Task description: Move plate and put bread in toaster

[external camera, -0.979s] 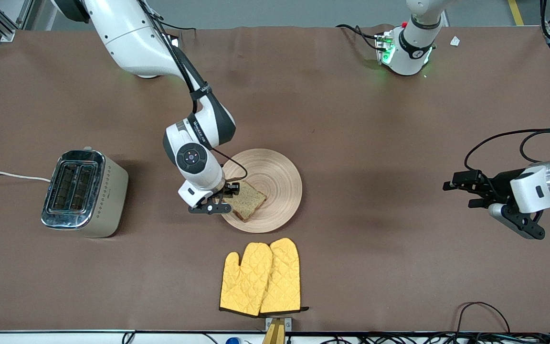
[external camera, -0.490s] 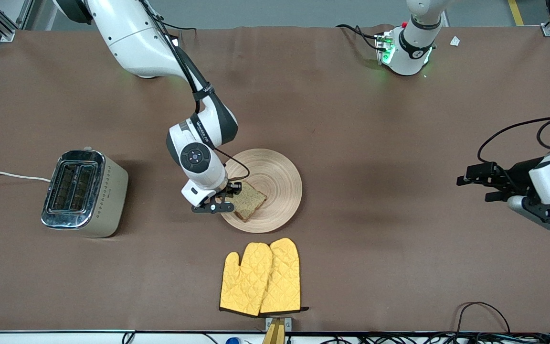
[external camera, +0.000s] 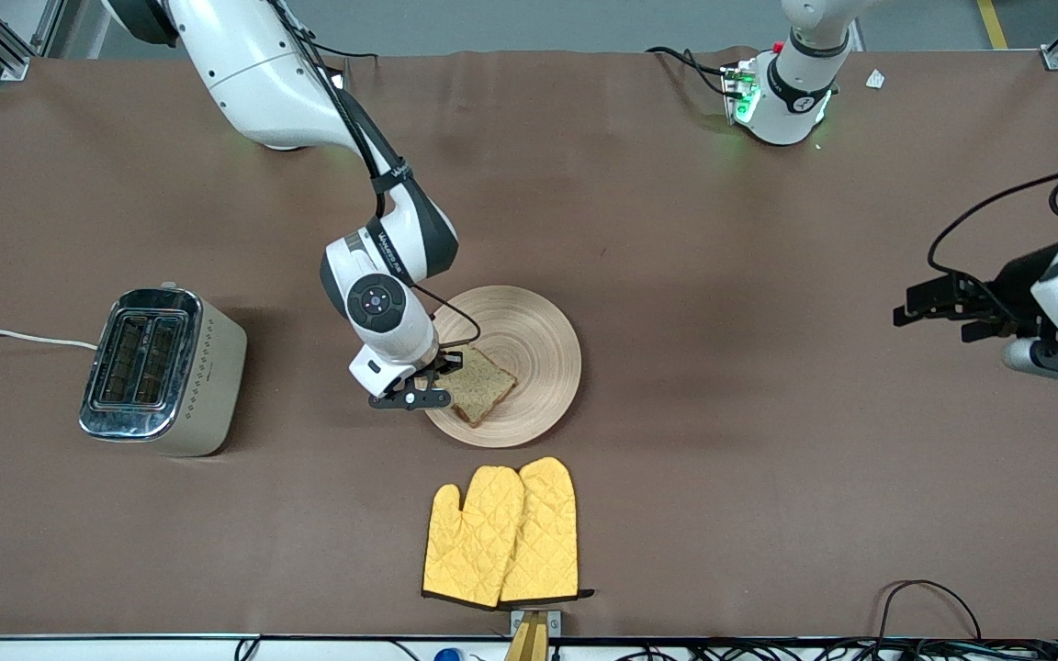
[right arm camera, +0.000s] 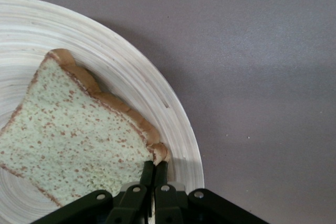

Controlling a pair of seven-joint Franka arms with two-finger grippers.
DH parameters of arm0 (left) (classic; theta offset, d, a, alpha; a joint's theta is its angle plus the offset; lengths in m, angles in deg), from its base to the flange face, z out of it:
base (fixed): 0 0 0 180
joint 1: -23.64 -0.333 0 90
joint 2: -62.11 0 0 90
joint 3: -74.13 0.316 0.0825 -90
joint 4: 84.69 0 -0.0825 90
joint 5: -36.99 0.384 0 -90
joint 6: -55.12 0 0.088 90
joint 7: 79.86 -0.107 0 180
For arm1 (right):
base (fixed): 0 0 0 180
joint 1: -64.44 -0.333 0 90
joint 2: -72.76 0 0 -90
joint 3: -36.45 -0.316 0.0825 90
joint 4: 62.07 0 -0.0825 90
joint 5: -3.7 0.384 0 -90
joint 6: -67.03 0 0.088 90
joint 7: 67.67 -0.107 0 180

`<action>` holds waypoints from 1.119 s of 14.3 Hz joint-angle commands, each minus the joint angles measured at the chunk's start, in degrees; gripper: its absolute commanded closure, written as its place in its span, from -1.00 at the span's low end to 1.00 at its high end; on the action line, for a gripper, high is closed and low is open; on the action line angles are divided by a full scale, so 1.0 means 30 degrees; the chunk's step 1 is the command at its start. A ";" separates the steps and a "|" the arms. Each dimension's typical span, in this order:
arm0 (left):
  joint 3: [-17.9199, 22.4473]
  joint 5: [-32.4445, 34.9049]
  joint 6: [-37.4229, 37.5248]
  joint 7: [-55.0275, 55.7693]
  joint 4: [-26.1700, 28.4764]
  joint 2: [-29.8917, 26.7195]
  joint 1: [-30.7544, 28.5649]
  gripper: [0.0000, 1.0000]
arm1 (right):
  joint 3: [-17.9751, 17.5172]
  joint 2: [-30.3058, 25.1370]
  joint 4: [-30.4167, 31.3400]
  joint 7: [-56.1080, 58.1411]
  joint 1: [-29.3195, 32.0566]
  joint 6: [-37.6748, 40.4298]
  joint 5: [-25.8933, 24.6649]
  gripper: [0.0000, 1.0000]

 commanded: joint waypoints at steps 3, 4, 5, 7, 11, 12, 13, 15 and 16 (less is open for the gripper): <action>0.6287 0.0477 0.0288 0.0899 0.1464 -0.3226 0.5837 -1.00 | 0.0309 -0.0424 0.0050 -0.0303 -0.0242 0.0442 -0.0096 0.99; 0.7721 0.0593 0.0347 0.0840 0.1465 -0.3577 0.7125 -1.00 | 0.0397 -0.0860 -0.0066 -0.0303 -0.0242 0.0910 -0.0125 0.99; 0.8867 0.0826 0.0405 0.0782 0.1465 -0.3726 0.8124 -1.00 | 0.0659 -0.1387 -0.0241 -0.0274 -0.0213 0.1437 -0.0125 0.99; 1.0250 0.0975 0.0405 0.0665 0.1465 -0.3960 0.9360 -1.00 | 0.0925 -0.1946 -0.0709 -0.0128 -0.0096 0.2812 -0.0154 0.99; 1.0548 0.0946 0.0405 0.0370 0.2836 -0.5452 0.9482 -1.00 | 0.1072 -0.2300 -0.4274 0.0513 0.0489 0.8718 -0.3045 0.99; 1.0548 0.0946 0.0406 0.0458 0.3276 -0.5833 0.9482 -1.00 | 0.1072 -0.2271 -0.5156 0.1445 0.0694 1.0419 -0.3635 0.99; 1.0548 0.0946 0.0406 0.0575 0.3600 -0.5982 0.9482 -1.00 | 0.1130 -0.2271 -0.5861 0.2673 0.0870 1.1858 -0.4047 0.99; 1.0461 0.0801 0.0406 0.0838 0.3487 -0.5925 0.9394 -1.00 | 0.1131 -0.2271 -0.7005 0.5074 0.1804 1.3941 -0.5332 0.99; 1.0431 0.0654 0.0406 0.1159 0.3399 -0.5809 0.9278 -1.00 | 0.1131 -0.2271 -0.7504 0.6596 0.2070 1.4851 -0.6094 0.99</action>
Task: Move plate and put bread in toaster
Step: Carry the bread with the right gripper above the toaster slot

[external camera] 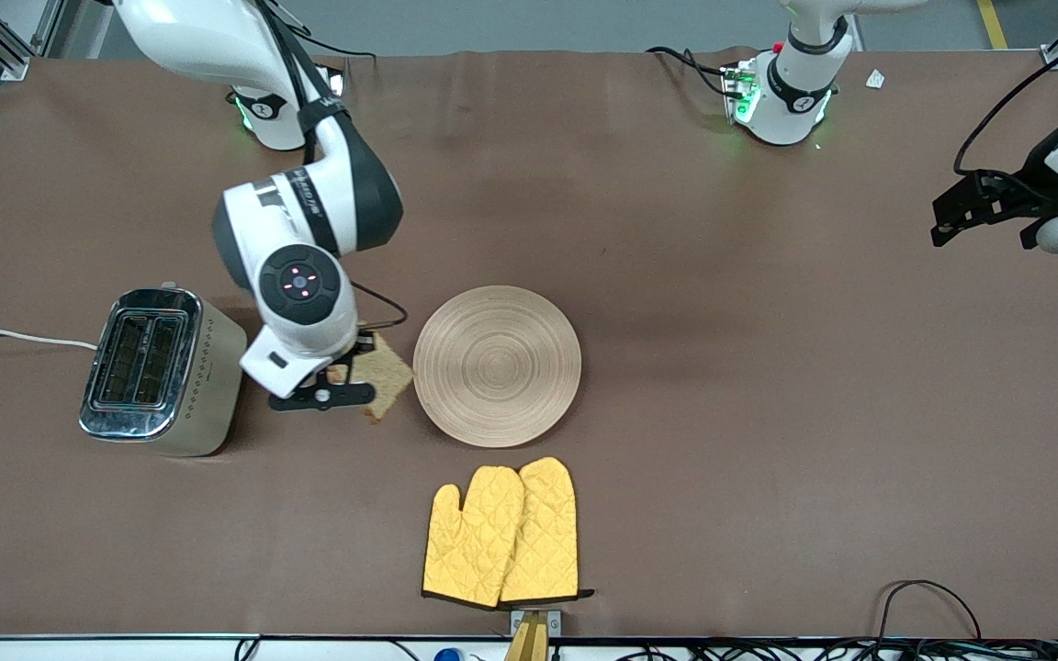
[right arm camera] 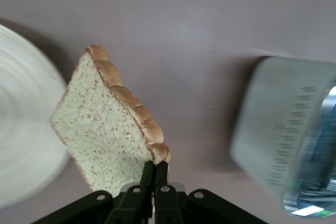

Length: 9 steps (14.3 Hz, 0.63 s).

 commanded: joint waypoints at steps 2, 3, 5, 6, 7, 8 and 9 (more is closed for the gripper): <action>0.0103 -0.0041 -0.0049 0.0923 0.0449 -0.0253 0.0146 -1.00 | -0.0169 0.0175 -0.1717 0.5397 0.1466 0.2875 -0.2767 0.99; 0.0103 -0.0041 -0.0049 0.1331 0.0449 -0.0165 0.0205 -1.00 | -0.0140 0.0175 -0.1748 0.6803 0.1847 0.3403 -0.3441 0.99; 0.0044 -0.0041 -0.0020 0.1949 0.0449 -0.0018 0.0234 -1.00 | -0.0139 0.0175 -0.1749 0.8713 0.2405 0.4166 -0.4700 0.99; 0.0044 -0.0041 0.0242 0.2009 0.0449 0.0040 0.0263 -1.00 | -0.0139 0.0204 -0.1749 0.8982 0.2466 0.4895 -0.5636 0.99; 0.0044 -0.0070 0.0534 0.2009 0.0449 0.0099 0.0264 -1.00 | -0.0197 0.0204 -0.1749 0.9130 0.2524 0.5337 -0.6428 0.99; 0.0044 -0.0070 0.0856 0.2038 0.0449 0.0157 0.0235 -1.00 | -0.0198 0.0204 -0.1749 0.9799 0.2670 0.5545 -0.6871 0.99; 0.0044 -0.0070 0.1063 0.2271 0.0449 0.0158 0.0234 -1.00 | -0.0140 0.0204 -0.1749 1.0704 0.2846 0.5576 -0.7079 0.99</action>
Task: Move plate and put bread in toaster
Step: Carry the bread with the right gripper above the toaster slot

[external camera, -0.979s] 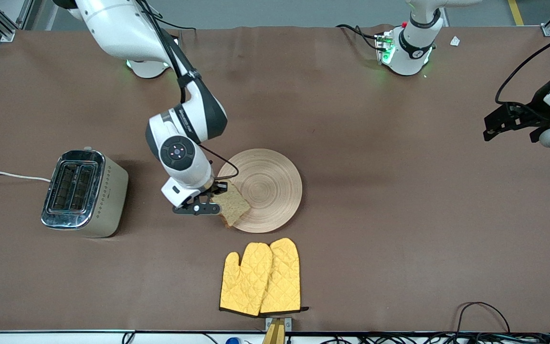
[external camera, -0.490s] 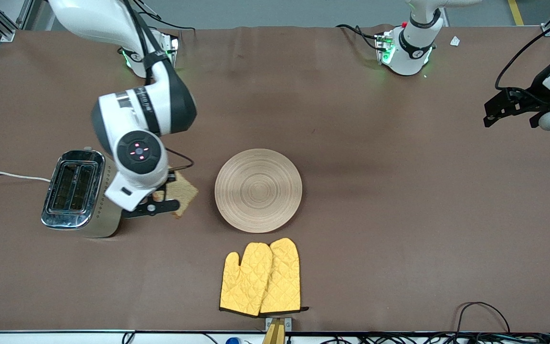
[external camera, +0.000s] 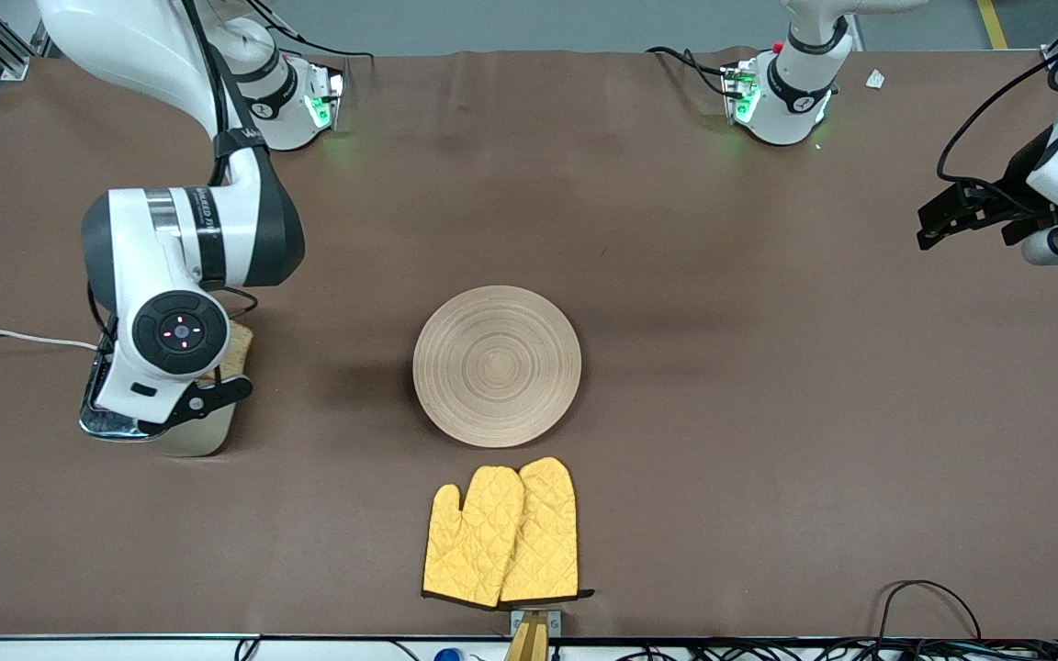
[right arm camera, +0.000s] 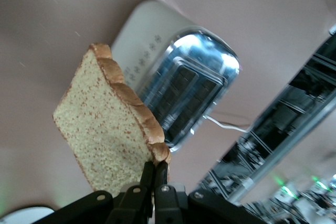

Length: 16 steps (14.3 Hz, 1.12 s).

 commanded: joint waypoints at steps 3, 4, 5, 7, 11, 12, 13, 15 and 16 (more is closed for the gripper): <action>0.0051 -0.0150 0.1034 0.0915 -0.0032 0.0079 0.0103 -1.00 | -0.0237 0.0152 -0.0322 0.2395 0.0641 0.0500 -0.3044 0.99; 0.0051 -0.0150 0.1210 0.1178 -0.0032 0.0079 0.0103 -1.00 | -0.0266 0.0152 -0.0351 0.2397 0.0640 0.0500 -0.3865 0.99; 0.0051 -0.0150 0.1356 0.1383 -0.0032 0.0079 0.0103 -1.00 | -0.0295 0.0152 -0.0322 0.2426 0.0640 0.0500 -0.4424 0.99; 0.0051 -0.0150 0.1416 0.1706 -0.0032 0.0167 0.0161 -1.00 | -0.0296 0.0210 -0.0264 0.2339 0.0669 0.0500 -0.5159 0.99; 0.0051 -0.0150 0.1768 0.2352 -0.0003 0.0431 0.0132 -1.00 | -0.0266 0.0327 -0.0088 0.1958 0.1517 0.0325 -0.5016 0.99; 0.0022 -0.0121 0.1826 0.2439 -0.0003 0.0402 0.0132 -1.00 | -0.0266 0.0385 -0.0059 0.1783 0.1548 0.0382 -0.5015 0.99; -0.0124 -0.0034 0.1769 0.2498 -0.0003 0.0401 0.0190 -1.00 | -0.0266 0.0415 0.0174 0.1201 0.1549 0.0412 -0.5044 0.99; -0.0476 0.0172 0.1360 0.2440 -0.0003 0.0314 0.0045 -1.00 | -0.0266 0.0445 0.0934 0.0291 0.1520 0.0267 -0.5190 0.99; -0.0477 0.0172 0.0981 0.2237 0.0142 0.0139 -0.0014 -1.00 | -0.0266 0.0503 0.0996 0.0229 0.1548 0.0237 -0.5191 0.99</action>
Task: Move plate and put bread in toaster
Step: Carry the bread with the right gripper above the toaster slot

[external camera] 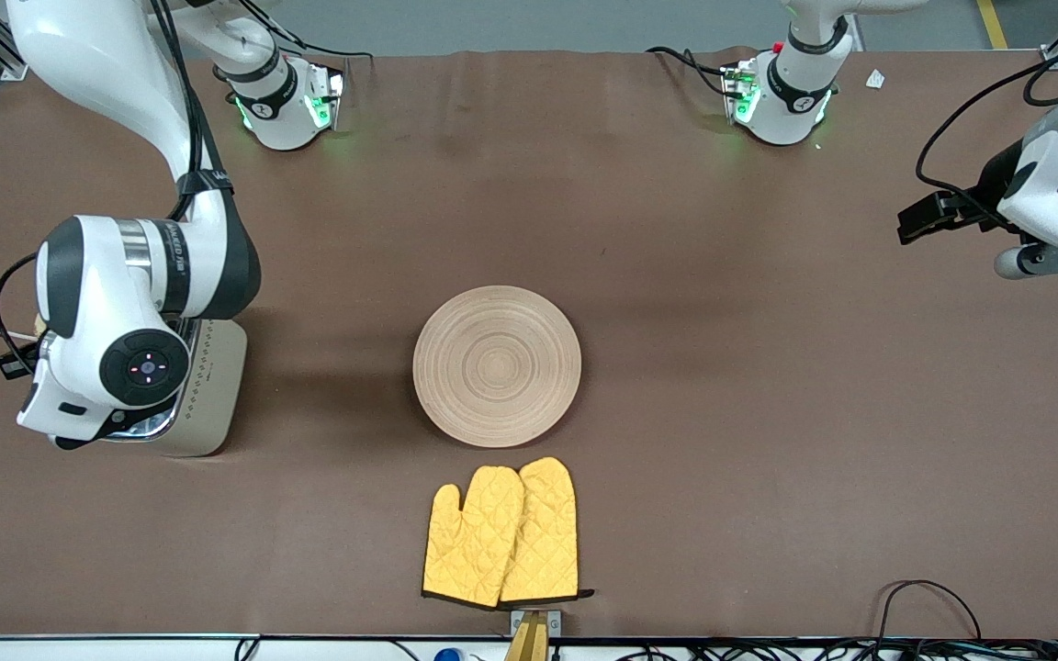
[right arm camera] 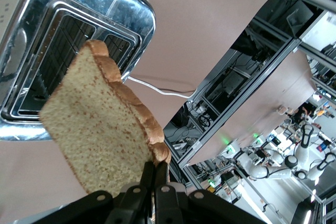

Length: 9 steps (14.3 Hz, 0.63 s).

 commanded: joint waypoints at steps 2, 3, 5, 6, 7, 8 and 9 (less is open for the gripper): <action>-0.0179 0.0232 -0.0657 -0.0069 0.0111 -0.0485 -0.0047 -1.00 | -0.0263 0.0159 0.0624 -0.0796 0.0080 -0.0014 -0.0520 0.99; -0.0208 0.0232 -0.0774 -0.0156 0.0140 -0.0689 -0.0018 -1.00 | -0.0263 0.0247 0.0682 -0.0884 0.0080 0.0073 -0.0520 0.99; -0.0209 0.0261 -0.1679 -0.0914 0.0548 -0.1069 -0.0046 -1.00 | -0.0263 0.0394 0.1031 -0.1583 0.0051 0.0017 -0.0491 0.99; -0.0180 0.0261 -0.2148 -0.1412 0.0869 -0.1217 -0.0105 -1.00 | -0.0292 0.0394 0.1150 -0.1936 0.0051 0.0016 -0.0404 0.99; -0.0208 0.0551 -0.2355 -0.1794 0.1018 -0.1277 -0.0077 -1.00 | -0.0292 0.0394 0.1180 -0.2113 0.0051 0.0016 -0.0316 0.99; -0.0209 0.1105 -0.2386 -0.2059 0.0990 -0.1277 0.0040 -1.00 | -0.0292 0.0510 0.1181 -0.2144 0.0022 0.0074 -0.0286 0.99; -0.0296 0.1169 -0.2329 -0.2004 0.0990 -0.1248 0.0041 -1.00 | -0.0292 0.0569 0.1210 -0.2144 0.0050 0.0103 -0.0228 0.98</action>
